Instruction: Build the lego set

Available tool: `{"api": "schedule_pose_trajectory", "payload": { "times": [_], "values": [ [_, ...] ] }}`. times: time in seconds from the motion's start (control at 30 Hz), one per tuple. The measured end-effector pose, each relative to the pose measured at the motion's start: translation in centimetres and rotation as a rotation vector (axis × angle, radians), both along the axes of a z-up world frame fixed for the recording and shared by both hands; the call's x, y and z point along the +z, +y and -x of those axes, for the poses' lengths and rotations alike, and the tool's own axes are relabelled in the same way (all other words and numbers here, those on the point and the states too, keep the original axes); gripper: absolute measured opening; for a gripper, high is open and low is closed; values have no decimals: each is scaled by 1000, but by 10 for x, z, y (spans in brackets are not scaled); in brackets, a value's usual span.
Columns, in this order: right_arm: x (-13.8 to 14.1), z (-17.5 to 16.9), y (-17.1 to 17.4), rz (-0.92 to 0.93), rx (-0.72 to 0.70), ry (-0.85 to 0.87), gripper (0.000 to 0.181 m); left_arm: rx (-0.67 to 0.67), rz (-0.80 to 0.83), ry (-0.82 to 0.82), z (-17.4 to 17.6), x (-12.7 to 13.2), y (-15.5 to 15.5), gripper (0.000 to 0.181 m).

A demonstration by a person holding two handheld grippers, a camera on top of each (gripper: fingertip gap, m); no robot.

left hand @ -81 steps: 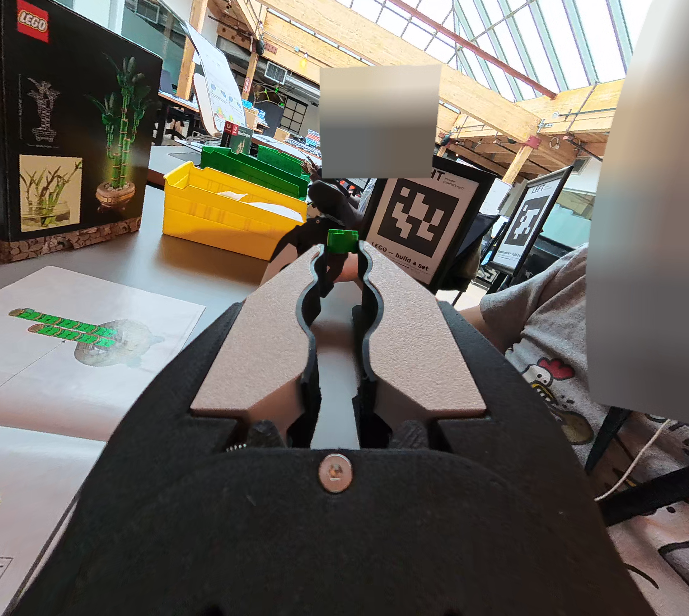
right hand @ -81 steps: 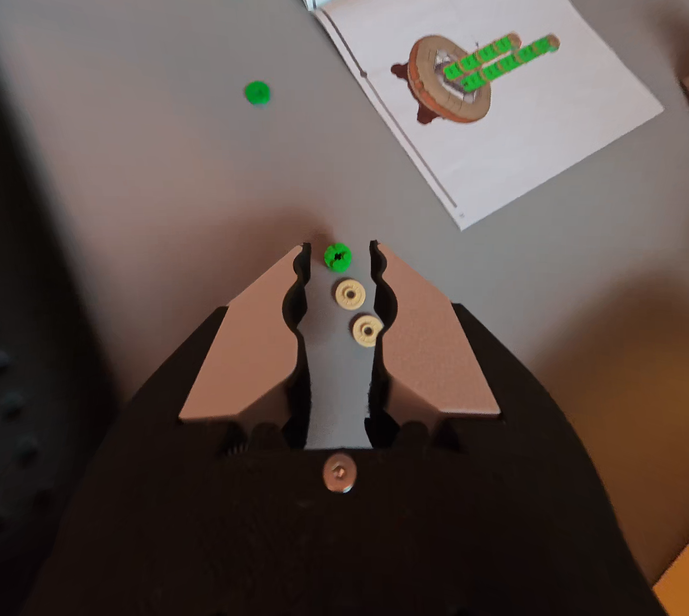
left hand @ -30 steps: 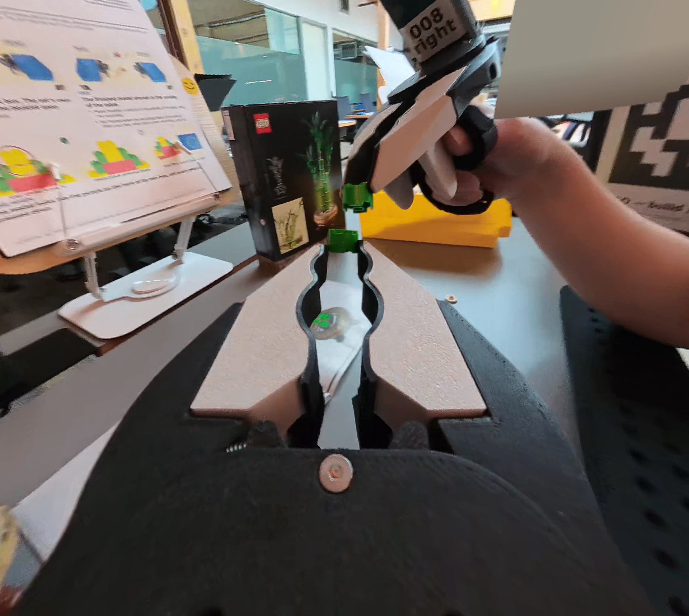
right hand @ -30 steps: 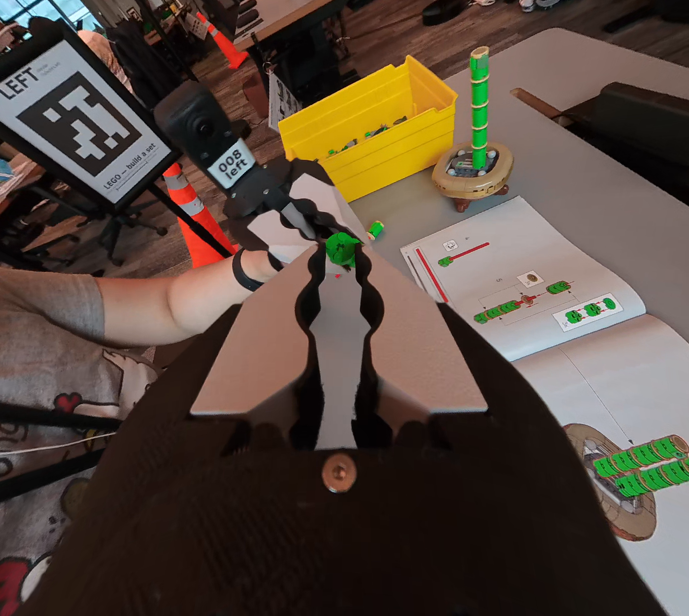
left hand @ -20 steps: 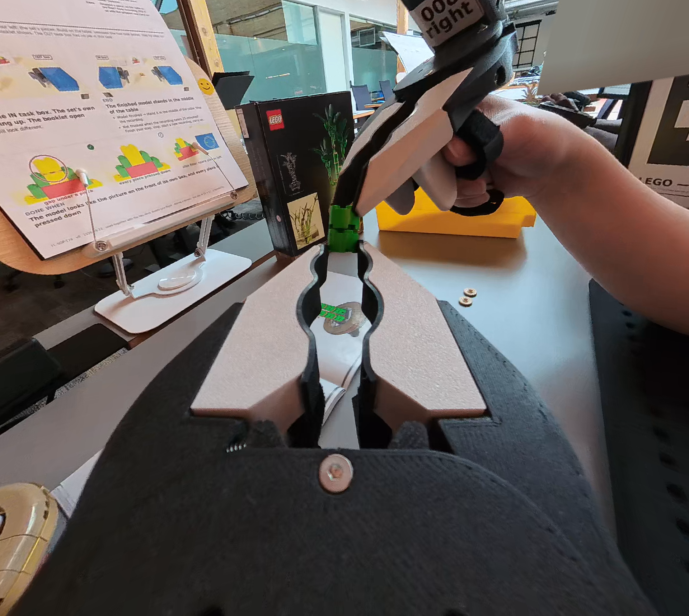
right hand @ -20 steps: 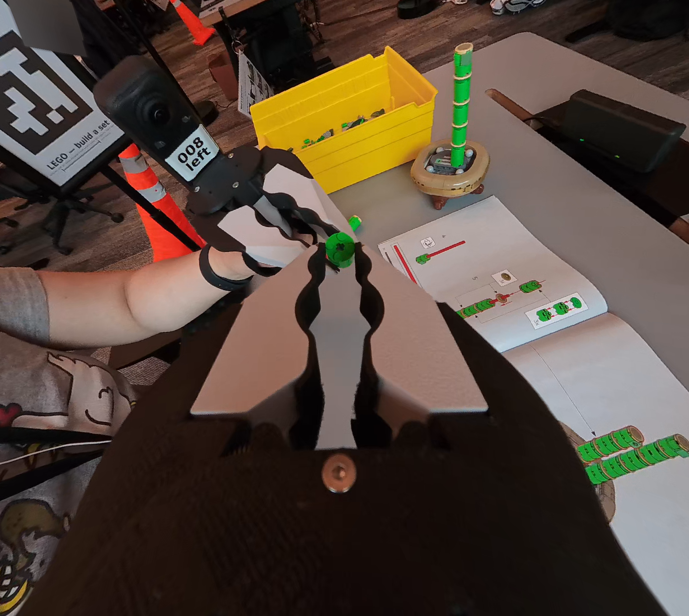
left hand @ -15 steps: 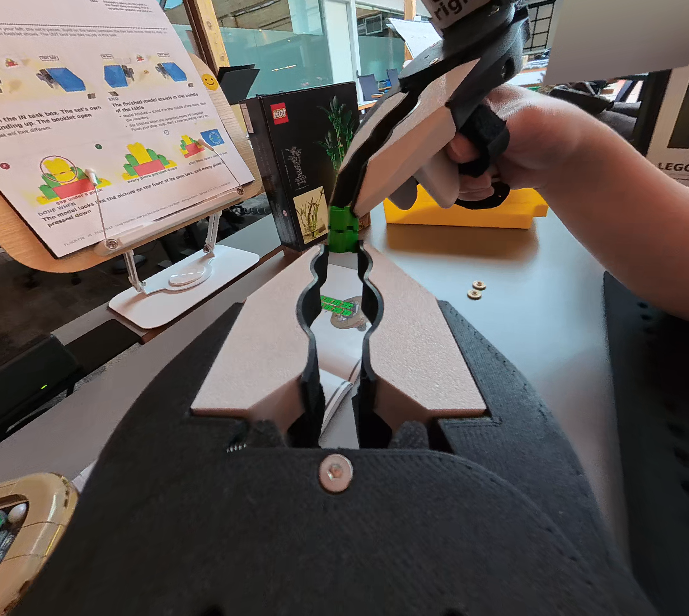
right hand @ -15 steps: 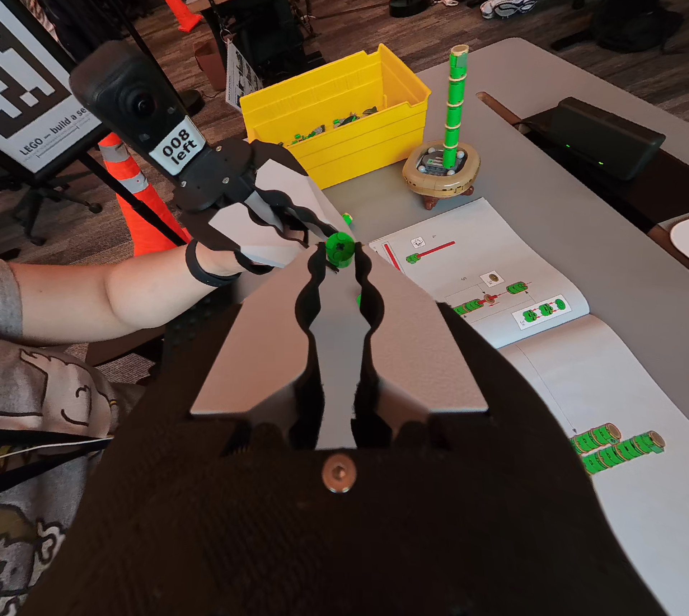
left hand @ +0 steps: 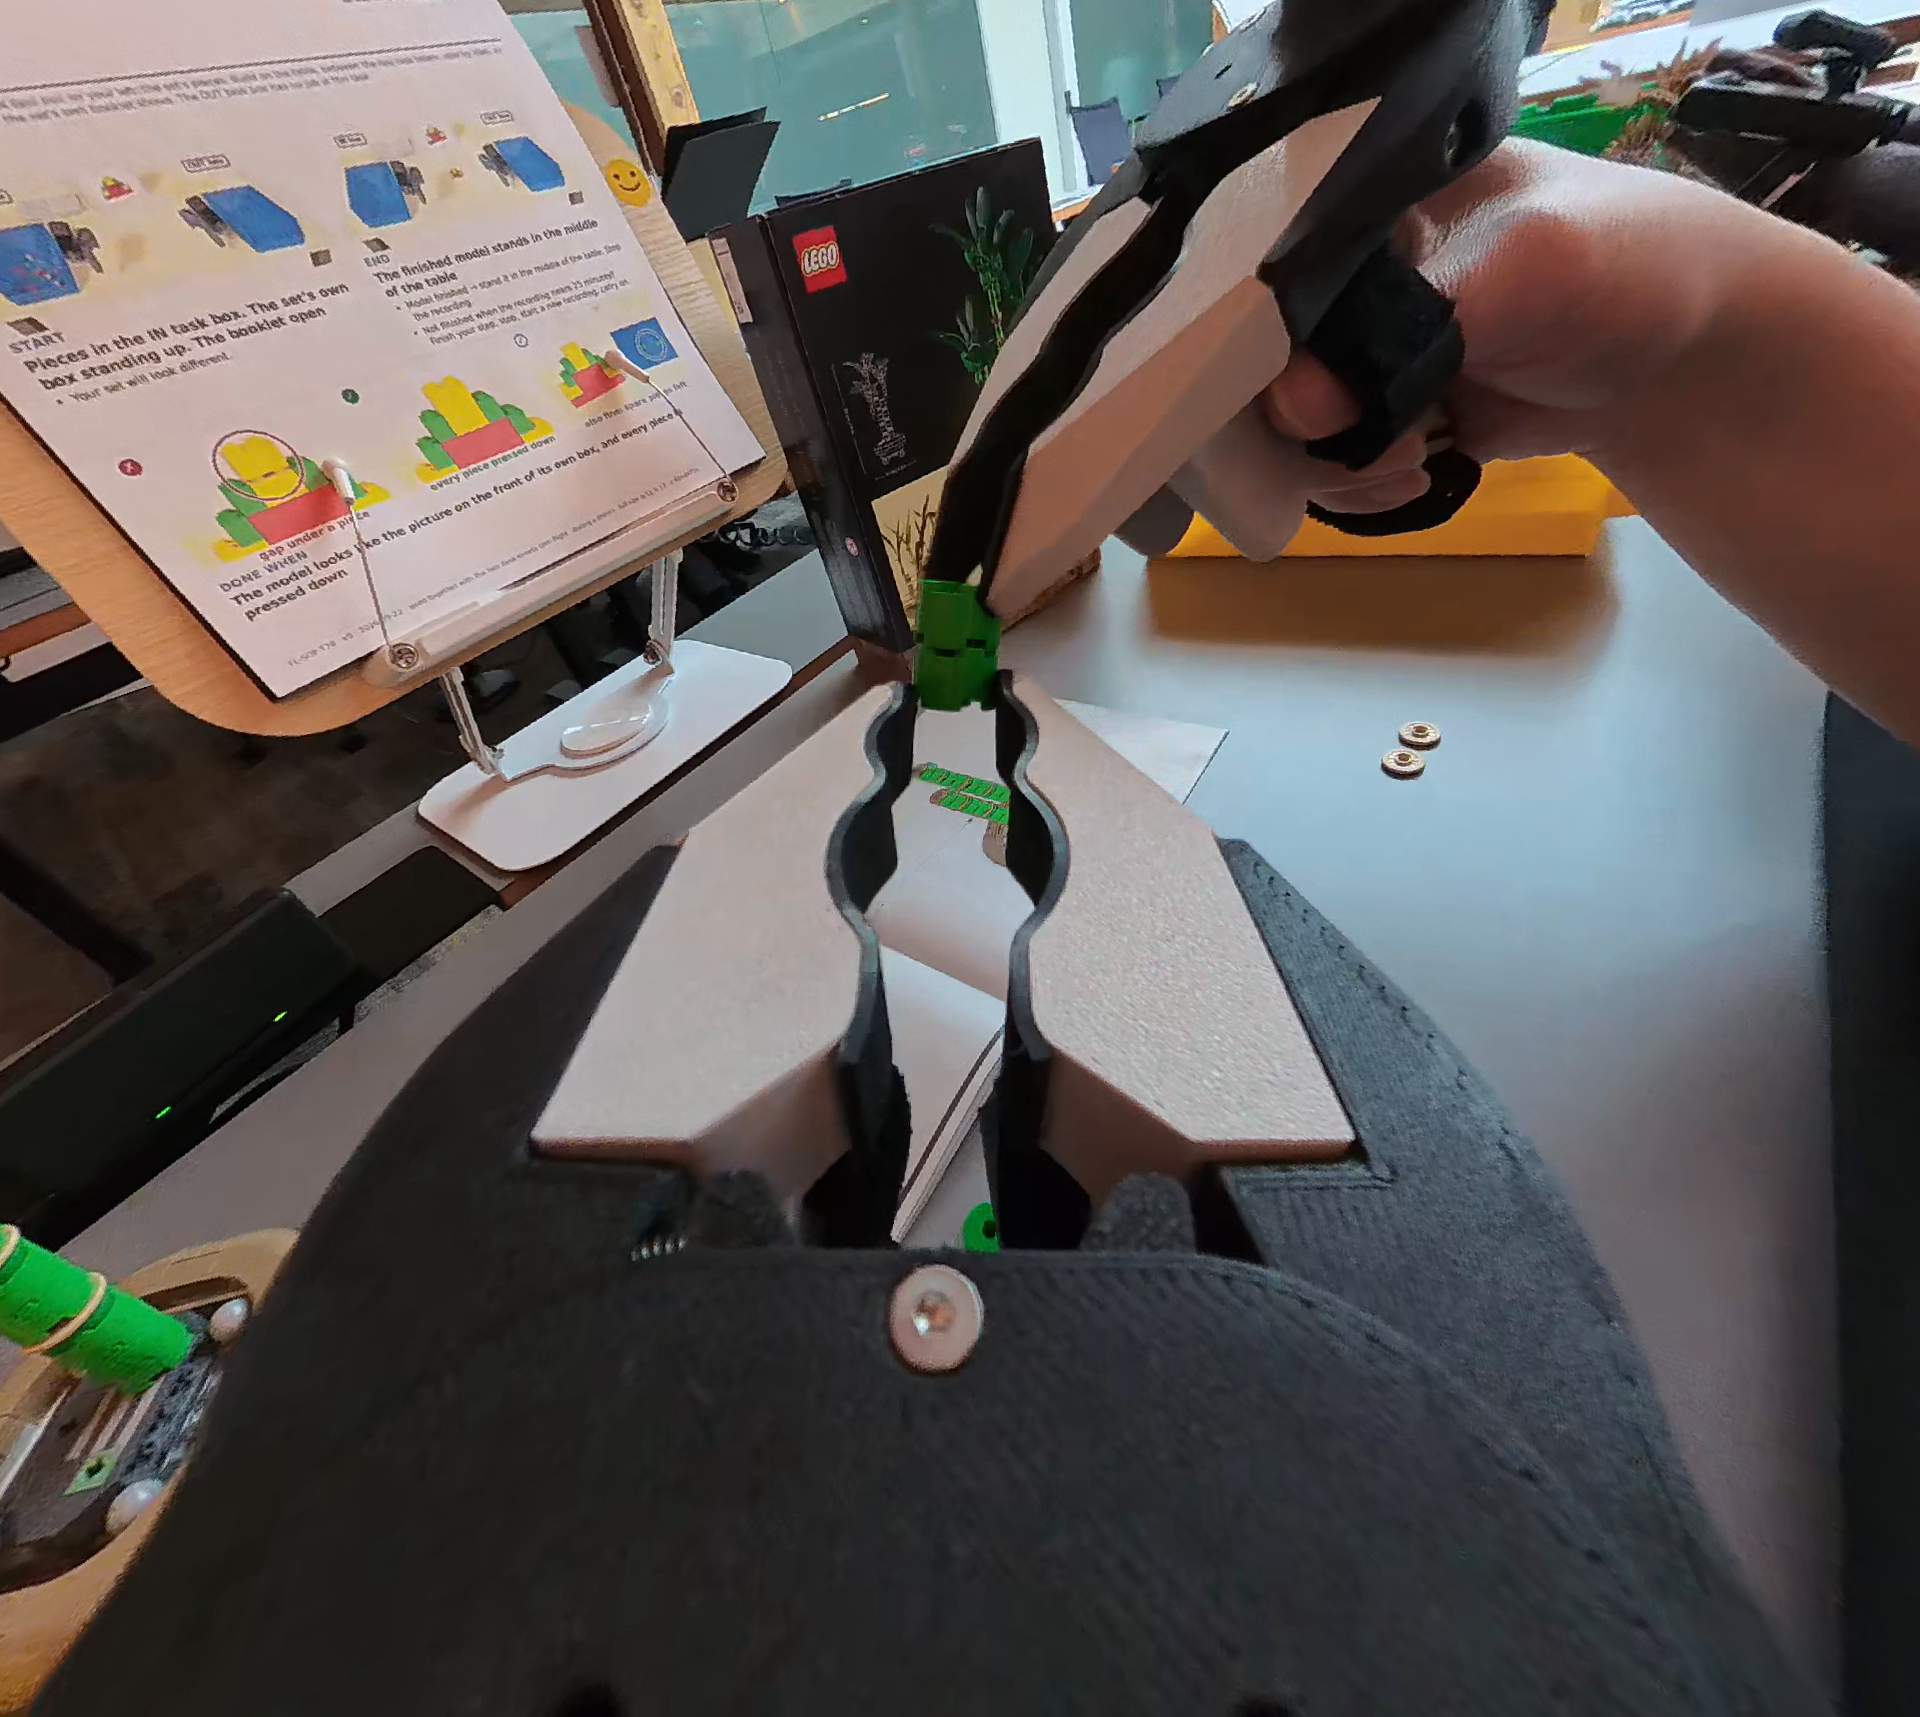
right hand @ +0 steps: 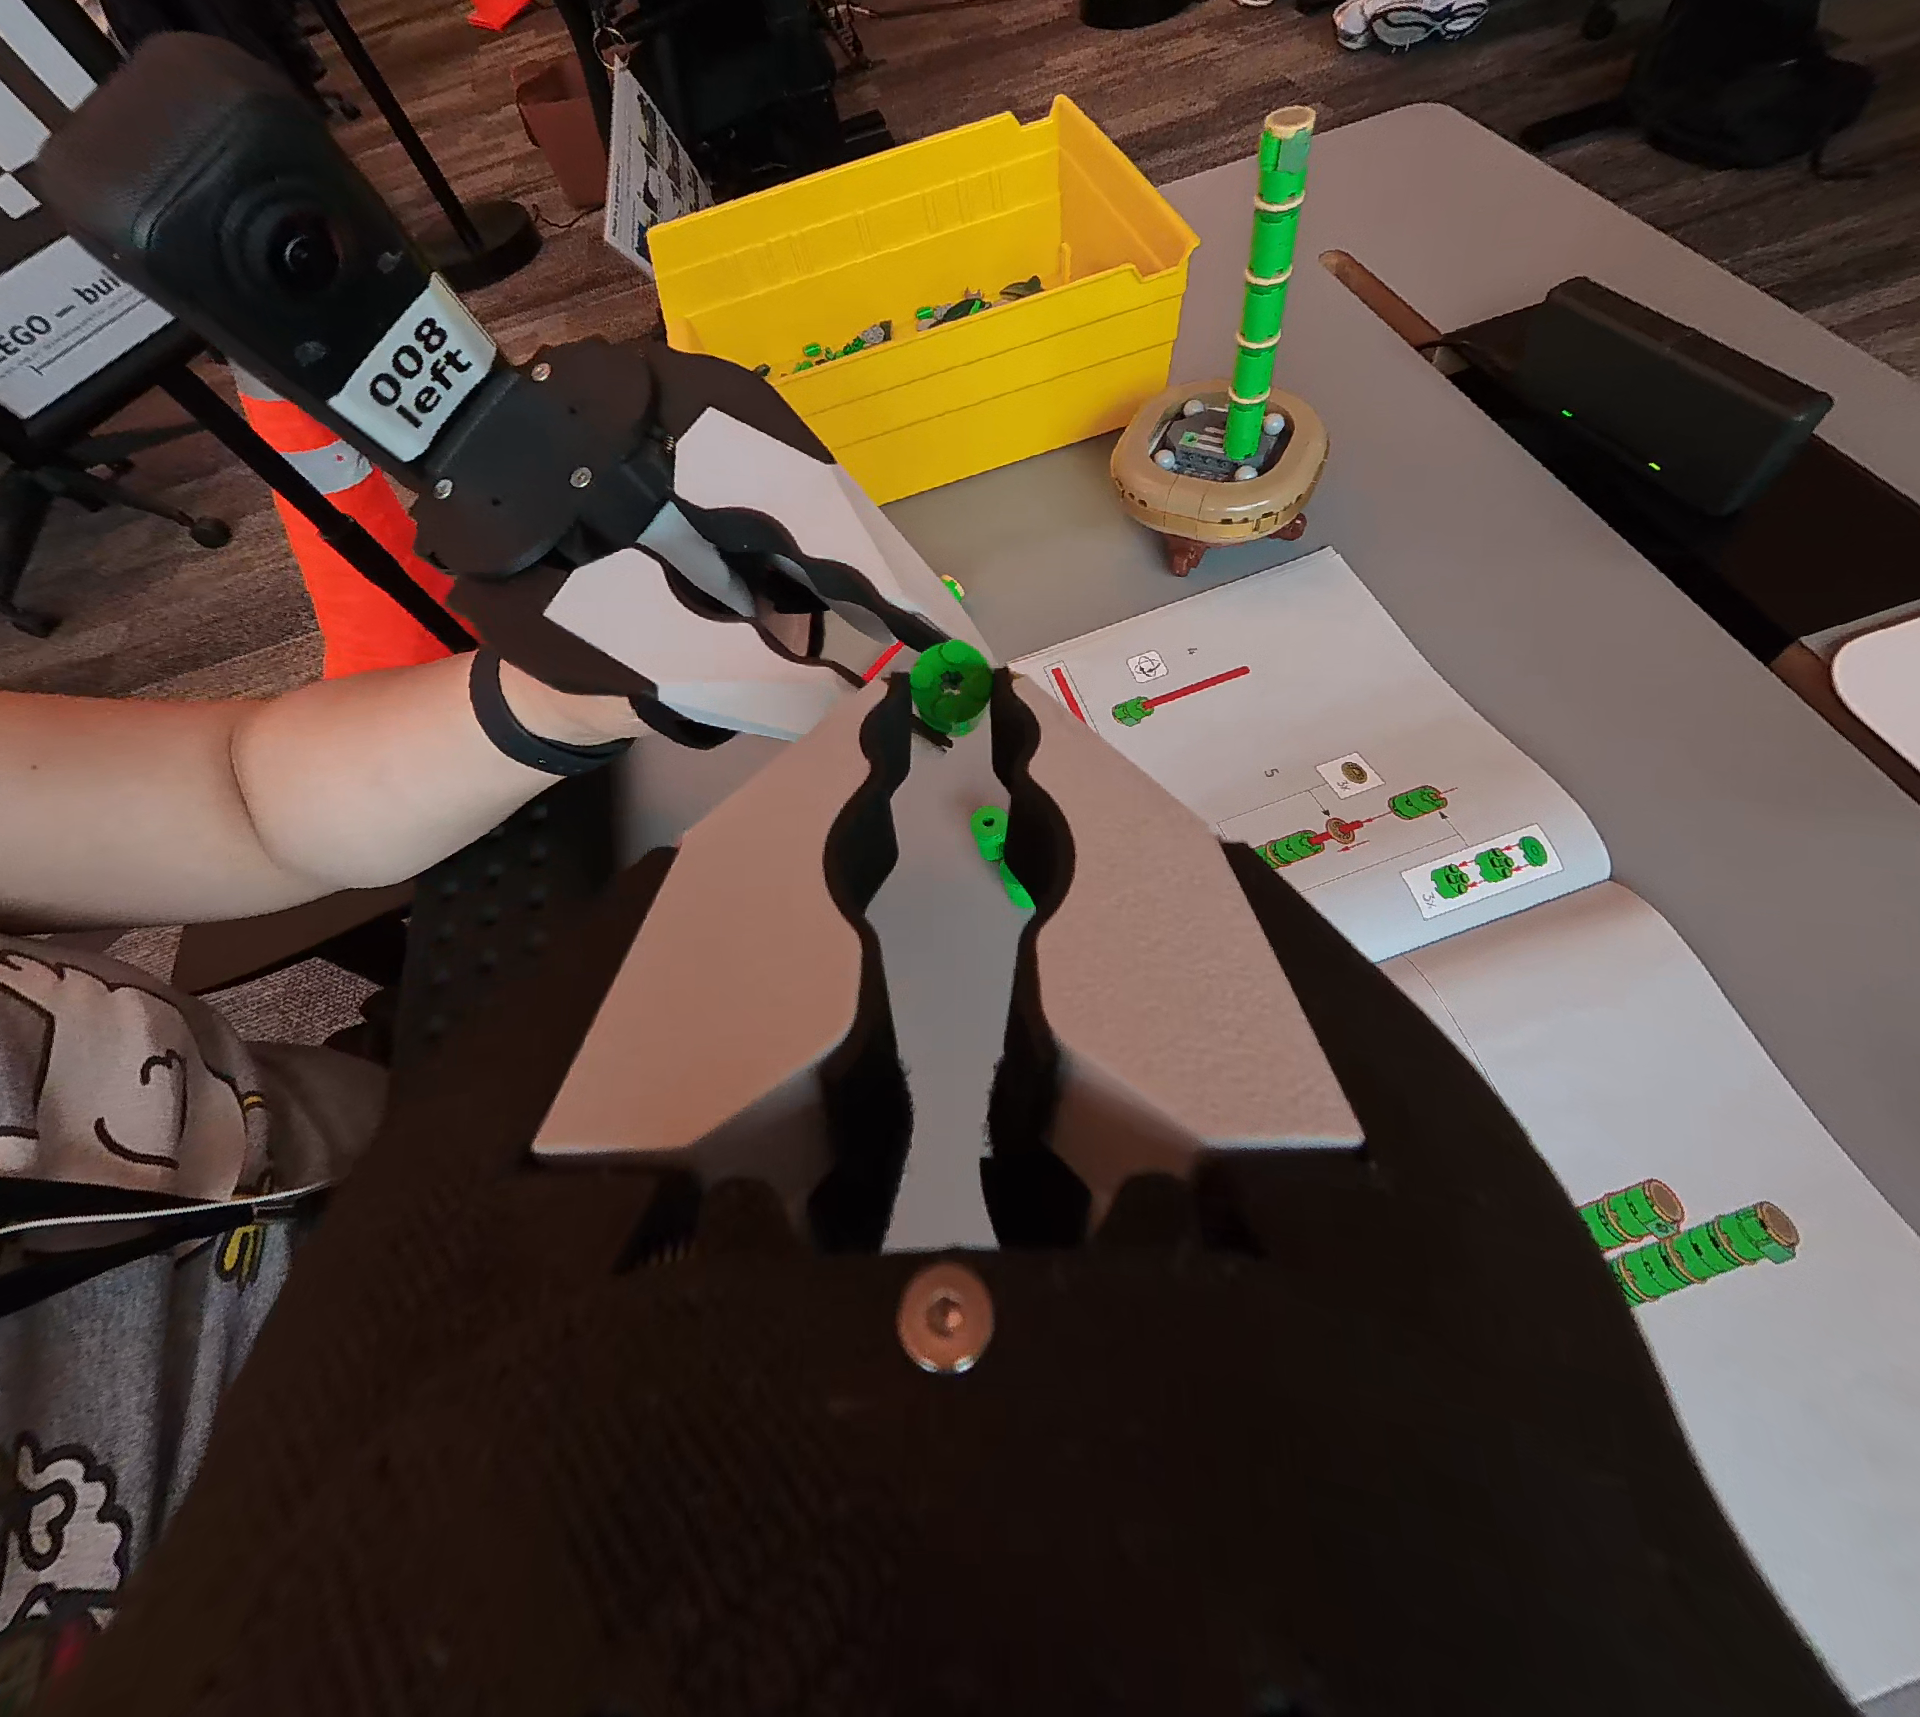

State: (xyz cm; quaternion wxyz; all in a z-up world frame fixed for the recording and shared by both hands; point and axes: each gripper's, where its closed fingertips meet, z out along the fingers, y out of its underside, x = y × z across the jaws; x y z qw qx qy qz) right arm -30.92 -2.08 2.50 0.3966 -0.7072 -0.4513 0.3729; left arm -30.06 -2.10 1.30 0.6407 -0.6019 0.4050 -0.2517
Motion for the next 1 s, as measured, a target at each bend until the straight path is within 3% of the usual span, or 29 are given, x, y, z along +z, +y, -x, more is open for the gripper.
{"api": "schedule_pose_trajectory", "payload": {
  "times": [1.0],
  "values": [
    [-12, 1, 5, -42, -33, -50, 15, 61, 24, 64, 0, -11, 7, 12]
  ]
}}
